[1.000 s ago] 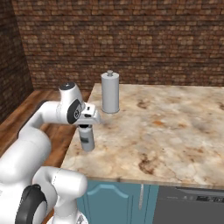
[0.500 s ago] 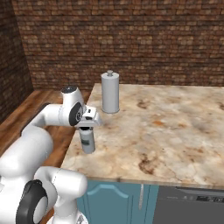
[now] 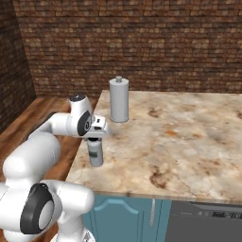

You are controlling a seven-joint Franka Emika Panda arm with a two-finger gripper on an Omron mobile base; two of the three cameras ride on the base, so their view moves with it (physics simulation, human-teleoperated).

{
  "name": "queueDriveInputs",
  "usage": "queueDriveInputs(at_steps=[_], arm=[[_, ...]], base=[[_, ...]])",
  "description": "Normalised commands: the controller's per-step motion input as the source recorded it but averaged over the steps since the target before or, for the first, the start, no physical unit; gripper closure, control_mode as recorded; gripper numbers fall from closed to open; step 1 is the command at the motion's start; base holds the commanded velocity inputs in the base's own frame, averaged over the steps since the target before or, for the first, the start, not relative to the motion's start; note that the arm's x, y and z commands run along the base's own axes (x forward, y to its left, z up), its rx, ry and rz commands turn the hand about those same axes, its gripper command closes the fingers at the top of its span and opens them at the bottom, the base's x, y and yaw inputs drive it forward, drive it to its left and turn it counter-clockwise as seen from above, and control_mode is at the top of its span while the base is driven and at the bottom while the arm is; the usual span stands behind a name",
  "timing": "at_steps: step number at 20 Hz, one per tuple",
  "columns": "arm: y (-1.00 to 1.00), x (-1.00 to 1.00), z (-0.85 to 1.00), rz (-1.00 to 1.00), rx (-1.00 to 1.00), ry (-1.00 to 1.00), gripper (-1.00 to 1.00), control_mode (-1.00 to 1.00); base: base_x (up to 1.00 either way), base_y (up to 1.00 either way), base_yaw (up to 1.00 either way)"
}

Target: Move the drinks to the dining counter.

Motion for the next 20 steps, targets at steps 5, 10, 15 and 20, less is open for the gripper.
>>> queueDriveInputs(at_steps=[5, 10, 15, 20], arm=[[0.0, 0.14, -0.16, 0.0, 0.0, 0.01, 1.0, -1.0], [0.0, 0.0, -0.01, 0.0, 0.0, 0.0, 1.0, -1.0], [0.0, 0.0, 0.0, 0.0, 0.0, 0.0, -1.0, -1.0], [0.0, 0.0, 0.0, 0.0, 0.0, 0.0, -1.0, -1.0]], base=[[0.0, 0.0, 0.0], [0.0, 0.0, 0.0], [0.0, 0.0, 0.0], [0.0, 0.0, 0.0]])
